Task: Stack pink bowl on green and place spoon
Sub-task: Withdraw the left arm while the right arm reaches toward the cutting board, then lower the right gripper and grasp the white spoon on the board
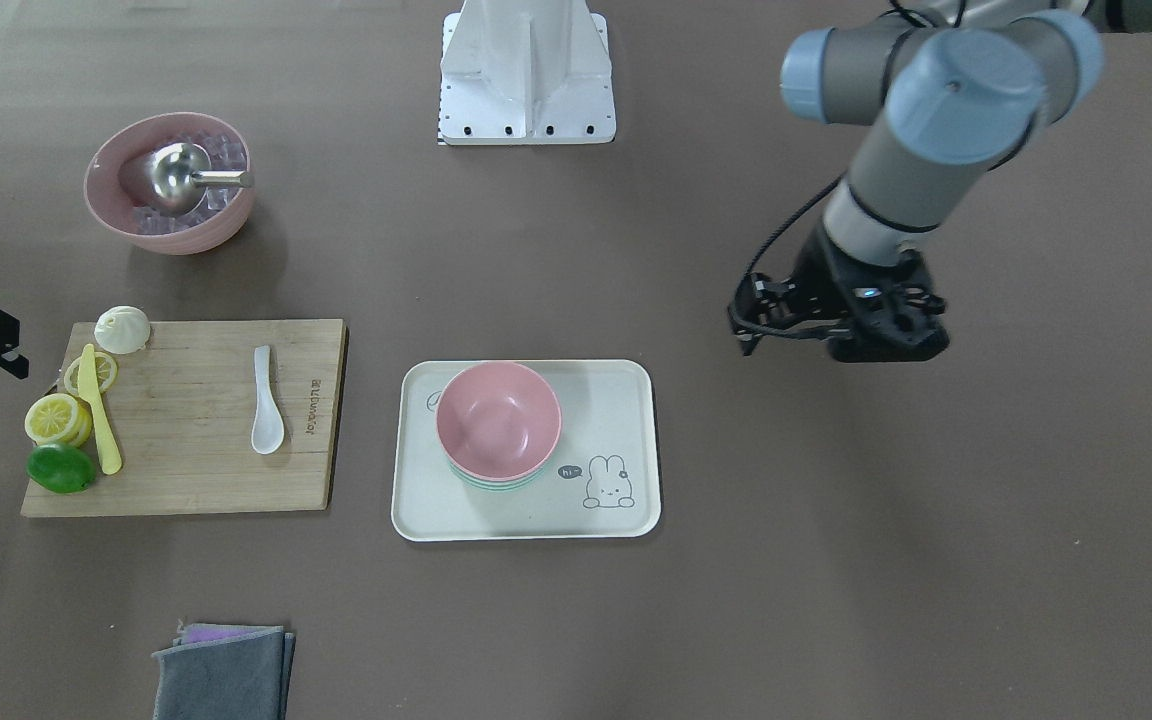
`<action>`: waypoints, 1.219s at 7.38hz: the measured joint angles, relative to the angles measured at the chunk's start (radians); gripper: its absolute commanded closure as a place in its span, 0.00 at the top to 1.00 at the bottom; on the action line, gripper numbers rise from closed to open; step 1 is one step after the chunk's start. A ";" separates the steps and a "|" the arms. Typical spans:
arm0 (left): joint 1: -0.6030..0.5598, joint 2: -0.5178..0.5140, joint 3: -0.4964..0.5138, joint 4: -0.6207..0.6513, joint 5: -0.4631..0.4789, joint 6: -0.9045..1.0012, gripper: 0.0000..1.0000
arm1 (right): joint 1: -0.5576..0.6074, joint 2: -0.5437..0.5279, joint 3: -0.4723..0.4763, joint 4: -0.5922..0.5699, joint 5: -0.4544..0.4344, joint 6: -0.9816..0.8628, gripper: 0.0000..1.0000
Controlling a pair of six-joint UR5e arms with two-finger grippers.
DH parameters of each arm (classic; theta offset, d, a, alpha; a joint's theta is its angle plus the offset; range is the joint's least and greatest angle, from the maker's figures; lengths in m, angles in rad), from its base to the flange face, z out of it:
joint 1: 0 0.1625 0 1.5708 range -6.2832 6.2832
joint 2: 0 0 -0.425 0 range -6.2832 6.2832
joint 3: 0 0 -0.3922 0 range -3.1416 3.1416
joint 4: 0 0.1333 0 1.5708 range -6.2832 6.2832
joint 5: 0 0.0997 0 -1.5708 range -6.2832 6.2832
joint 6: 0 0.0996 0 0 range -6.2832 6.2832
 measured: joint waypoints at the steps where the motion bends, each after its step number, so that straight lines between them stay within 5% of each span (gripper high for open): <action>1: -0.101 0.086 -0.046 0.059 -0.019 0.211 0.99 | -0.055 0.017 0.027 0.000 -0.036 0.087 1.00; 5: -0.541 0.397 0.033 0.103 -0.128 1.040 0.99 | -0.264 0.079 0.050 0.000 -0.193 0.302 1.00; 7: -0.607 0.435 0.062 0.104 -0.137 1.165 0.99 | -0.363 0.096 0.044 0.000 -0.277 0.414 1.00; 9: -0.616 0.439 0.067 0.104 -0.139 1.183 0.99 | -0.417 0.093 0.035 0.001 -0.326 0.455 0.88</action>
